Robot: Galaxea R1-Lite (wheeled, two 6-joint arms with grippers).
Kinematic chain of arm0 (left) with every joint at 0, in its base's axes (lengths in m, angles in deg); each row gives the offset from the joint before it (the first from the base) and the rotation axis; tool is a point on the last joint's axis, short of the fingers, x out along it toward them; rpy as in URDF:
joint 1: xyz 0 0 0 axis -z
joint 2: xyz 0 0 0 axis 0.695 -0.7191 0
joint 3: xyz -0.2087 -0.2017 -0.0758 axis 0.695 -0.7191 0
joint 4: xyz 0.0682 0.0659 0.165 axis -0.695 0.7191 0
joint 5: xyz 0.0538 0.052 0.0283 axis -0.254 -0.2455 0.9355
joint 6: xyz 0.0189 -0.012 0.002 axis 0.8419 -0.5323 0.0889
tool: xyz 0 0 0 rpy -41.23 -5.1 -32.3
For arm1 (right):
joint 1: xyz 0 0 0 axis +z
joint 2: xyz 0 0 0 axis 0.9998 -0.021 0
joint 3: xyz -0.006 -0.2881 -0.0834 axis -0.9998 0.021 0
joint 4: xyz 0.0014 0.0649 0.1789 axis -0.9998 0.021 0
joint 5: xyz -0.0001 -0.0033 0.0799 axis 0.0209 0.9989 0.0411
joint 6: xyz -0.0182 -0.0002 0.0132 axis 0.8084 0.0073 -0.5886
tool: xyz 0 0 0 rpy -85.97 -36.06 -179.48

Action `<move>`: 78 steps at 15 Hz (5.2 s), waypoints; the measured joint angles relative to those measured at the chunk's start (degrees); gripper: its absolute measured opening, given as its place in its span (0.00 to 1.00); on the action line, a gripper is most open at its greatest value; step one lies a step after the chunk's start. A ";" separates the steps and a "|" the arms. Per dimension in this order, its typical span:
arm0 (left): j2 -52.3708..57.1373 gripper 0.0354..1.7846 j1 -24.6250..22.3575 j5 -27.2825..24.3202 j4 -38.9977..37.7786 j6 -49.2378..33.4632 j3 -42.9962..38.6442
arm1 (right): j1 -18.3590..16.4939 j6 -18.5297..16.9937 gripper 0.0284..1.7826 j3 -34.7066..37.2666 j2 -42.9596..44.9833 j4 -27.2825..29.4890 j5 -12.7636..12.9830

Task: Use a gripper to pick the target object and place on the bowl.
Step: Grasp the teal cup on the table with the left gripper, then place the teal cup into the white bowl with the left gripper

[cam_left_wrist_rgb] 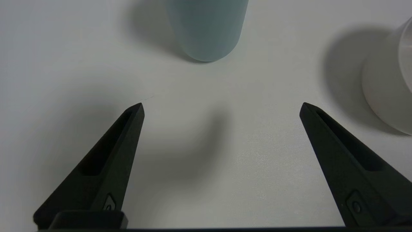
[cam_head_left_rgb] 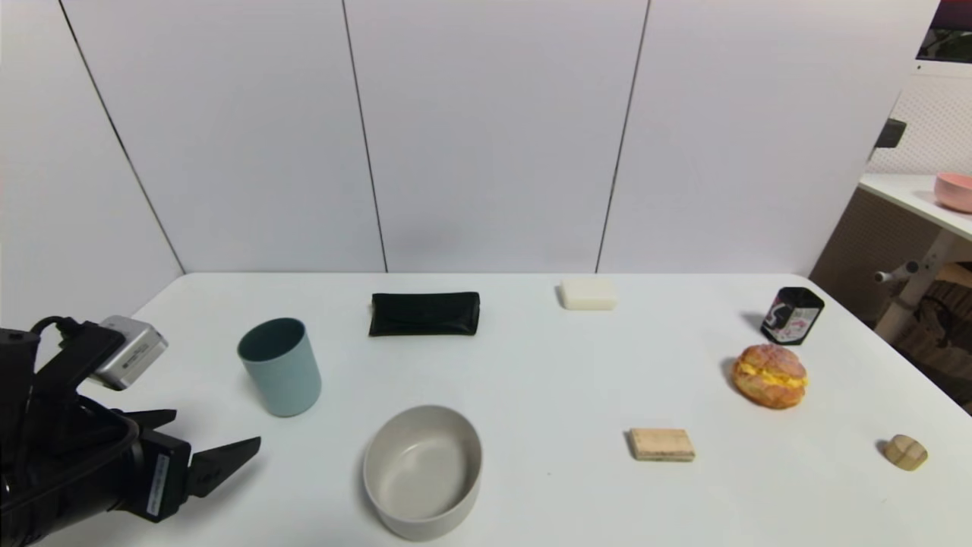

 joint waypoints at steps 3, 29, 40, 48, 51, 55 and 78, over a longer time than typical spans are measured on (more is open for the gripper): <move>-4.11 0.96 0.02 0.05 -0.22 -0.06 1.56 | 0.00 -0.01 0.98 0.00 0.00 -0.02 0.00; -25.72 0.96 -10.13 -1.33 35.83 -0.20 52.68 | 0.00 0.00 0.98 0.00 0.00 -0.02 0.00; -31.54 0.96 -10.29 -1.16 41.64 -0.11 51.59 | 0.00 0.02 0.98 0.00 0.00 0.00 0.00; -36.18 0.96 -10.45 -1.00 41.62 -0.69 51.21 | 0.00 0.02 0.98 0.00 0.00 -0.02 0.00; -36.83 0.96 -10.45 -0.99 41.50 -0.72 51.37 | 0.00 0.00 0.98 0.00 0.00 -0.02 0.00; -37.02 0.96 -10.59 -0.99 41.50 -0.69 51.41 | 0.00 -0.01 0.98 0.00 0.00 -0.02 0.00; -36.24 0.03 -10.56 -1.24 41.72 -0.17 53.05 | 0.00 0.00 0.98 0.00 0.00 -0.02 0.02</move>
